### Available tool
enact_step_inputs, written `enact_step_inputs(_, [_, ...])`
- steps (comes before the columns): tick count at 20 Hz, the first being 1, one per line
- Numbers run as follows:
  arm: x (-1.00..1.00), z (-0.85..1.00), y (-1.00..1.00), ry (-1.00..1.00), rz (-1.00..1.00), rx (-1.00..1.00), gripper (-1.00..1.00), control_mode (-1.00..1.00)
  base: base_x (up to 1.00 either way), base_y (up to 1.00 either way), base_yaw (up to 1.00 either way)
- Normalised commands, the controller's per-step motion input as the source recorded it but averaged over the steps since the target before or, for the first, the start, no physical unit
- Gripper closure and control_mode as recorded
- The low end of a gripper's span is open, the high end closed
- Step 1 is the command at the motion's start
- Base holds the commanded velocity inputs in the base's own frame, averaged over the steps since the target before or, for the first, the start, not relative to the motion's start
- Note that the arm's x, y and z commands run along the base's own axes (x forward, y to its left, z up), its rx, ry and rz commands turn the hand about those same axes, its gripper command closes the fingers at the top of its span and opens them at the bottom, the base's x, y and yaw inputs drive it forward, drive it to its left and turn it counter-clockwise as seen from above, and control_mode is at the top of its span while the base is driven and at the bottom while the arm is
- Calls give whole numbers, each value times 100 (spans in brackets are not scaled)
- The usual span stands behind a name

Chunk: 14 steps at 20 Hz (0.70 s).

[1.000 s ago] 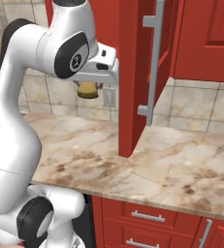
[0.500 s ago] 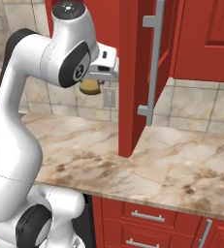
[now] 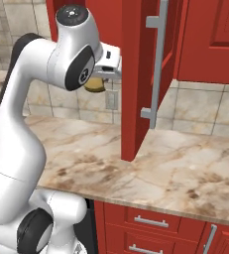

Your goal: Pick up the sponge and sponge from the sink, and place them back in the cabinet, and close the cabinet door.

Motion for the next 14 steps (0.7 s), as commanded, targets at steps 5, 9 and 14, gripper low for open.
enact_step_inputs(5, [24, 5, 0, -4, 0, 0, 100, -100, 0, 0, 0])
enact_step_inputs(9, [32, 0, -1, -2, 0, 0, 100, -100, 0, 0, 0])
enact_step_inputs(14, [35, 1, 0, -3, 0, 0, 100, -100, 0, 0, 0])
